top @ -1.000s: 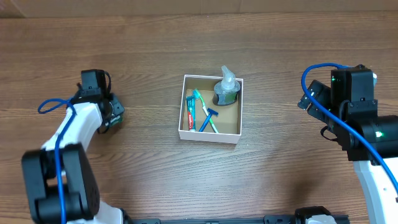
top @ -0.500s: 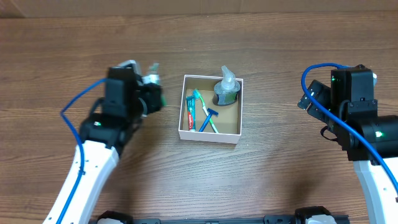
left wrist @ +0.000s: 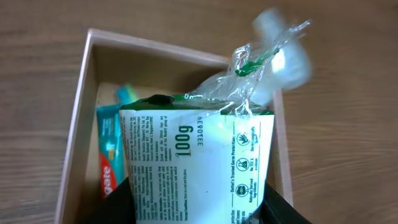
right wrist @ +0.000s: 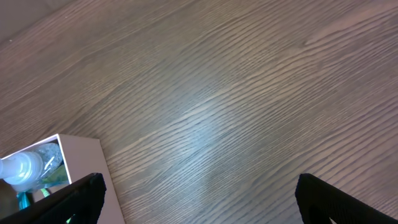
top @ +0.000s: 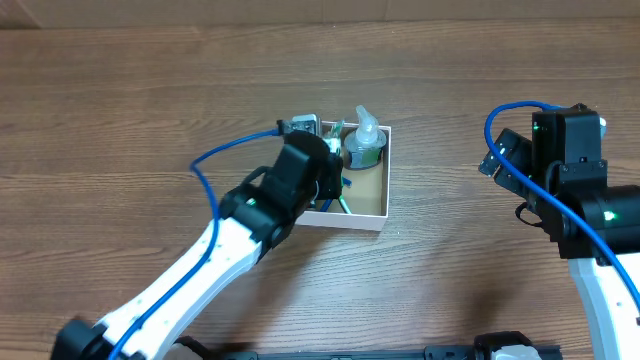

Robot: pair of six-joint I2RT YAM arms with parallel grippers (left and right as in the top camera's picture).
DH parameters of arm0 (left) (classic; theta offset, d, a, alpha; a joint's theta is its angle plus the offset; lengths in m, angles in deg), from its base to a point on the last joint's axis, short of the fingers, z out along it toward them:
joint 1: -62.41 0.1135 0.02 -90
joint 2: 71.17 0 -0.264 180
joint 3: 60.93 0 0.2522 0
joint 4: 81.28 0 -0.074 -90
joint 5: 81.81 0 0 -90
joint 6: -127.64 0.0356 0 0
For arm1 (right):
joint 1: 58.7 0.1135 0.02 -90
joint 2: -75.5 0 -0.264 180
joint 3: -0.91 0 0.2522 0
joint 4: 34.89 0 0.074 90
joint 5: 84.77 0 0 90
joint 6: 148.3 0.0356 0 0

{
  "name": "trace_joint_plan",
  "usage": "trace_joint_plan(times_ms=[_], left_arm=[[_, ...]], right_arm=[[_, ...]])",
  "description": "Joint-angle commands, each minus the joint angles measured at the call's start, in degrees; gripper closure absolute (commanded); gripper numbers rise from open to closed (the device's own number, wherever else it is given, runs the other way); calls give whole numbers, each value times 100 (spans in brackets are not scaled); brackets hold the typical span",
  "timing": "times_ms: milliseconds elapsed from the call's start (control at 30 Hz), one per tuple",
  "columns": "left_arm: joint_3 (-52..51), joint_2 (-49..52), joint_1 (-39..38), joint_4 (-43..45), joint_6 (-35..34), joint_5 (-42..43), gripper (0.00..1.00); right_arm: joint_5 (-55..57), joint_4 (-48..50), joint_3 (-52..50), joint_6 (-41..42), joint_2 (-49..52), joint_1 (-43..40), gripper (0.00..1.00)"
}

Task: Pack container
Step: 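Carry the soap package with the left gripper and drop it into the box, then open the left gripper and raise it away from the box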

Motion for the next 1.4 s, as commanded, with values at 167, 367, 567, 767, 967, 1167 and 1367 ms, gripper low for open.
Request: trace_joint_plan(times_ms=[167, 367, 567, 767, 967, 1167, 1367], left_arm=[[129, 461, -20, 90, -87, -160, 55], [374, 435, 120, 61, 282, 133, 24], [1539, 243, 629, -1158, 531, 17, 16], [2337, 92, 2020, -2763, 933, -575, 0], [2330, 90, 3226, -3163, 1344, -632, 0], [2330, 105, 3567, -3156, 1342, -632, 0], [2330, 105, 3554, -3156, 1342, -608, 0]], right_arm=[[37, 17, 85, 0, -46, -33, 0], [37, 17, 85, 0, -46, -33, 0], [37, 17, 85, 0, -46, -33, 0], [37, 17, 85, 0, -46, -33, 0], [37, 17, 85, 2, -46, -33, 0], [37, 17, 85, 0, -46, -33, 0], [37, 17, 85, 0, -46, -33, 0]])
